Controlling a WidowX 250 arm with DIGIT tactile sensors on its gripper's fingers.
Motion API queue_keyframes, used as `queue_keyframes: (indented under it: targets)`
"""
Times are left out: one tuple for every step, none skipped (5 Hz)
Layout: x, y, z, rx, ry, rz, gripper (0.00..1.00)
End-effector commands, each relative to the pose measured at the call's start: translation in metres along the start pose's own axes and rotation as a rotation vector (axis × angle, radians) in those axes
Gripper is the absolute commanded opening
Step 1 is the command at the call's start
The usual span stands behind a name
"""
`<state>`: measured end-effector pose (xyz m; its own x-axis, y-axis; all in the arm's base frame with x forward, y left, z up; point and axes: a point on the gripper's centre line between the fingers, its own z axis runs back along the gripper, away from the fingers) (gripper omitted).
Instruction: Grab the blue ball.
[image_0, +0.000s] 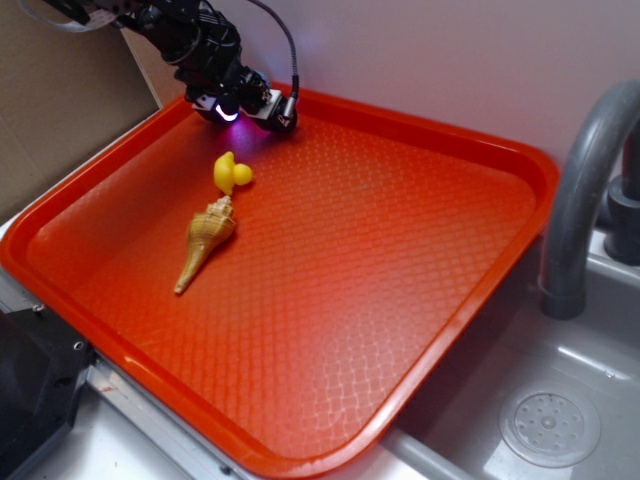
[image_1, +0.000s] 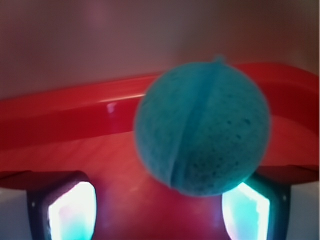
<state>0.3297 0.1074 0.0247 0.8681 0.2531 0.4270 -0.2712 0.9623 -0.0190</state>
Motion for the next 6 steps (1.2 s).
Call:
queue_keyframes:
  targets:
    - [0.0257,0.0248,0.0112,0.053,-0.057,0.05,1.0]
    - [0.0269,0.0224,0.0158,0.072,-0.079,0.047,1.0]
    - [0.0295,0.0259,0.0136,0.097,-0.078,0.087,0.03]
    - [0.029,0.0242,0.0129,0.094,-0.079,0.077,0.0]
    - [0.028,0.0235,0.0123,0.087,-0.069,0.071,0.0]
    - [0.0216,0.0179,0.018,0.072,-0.057,0.048,0.0]
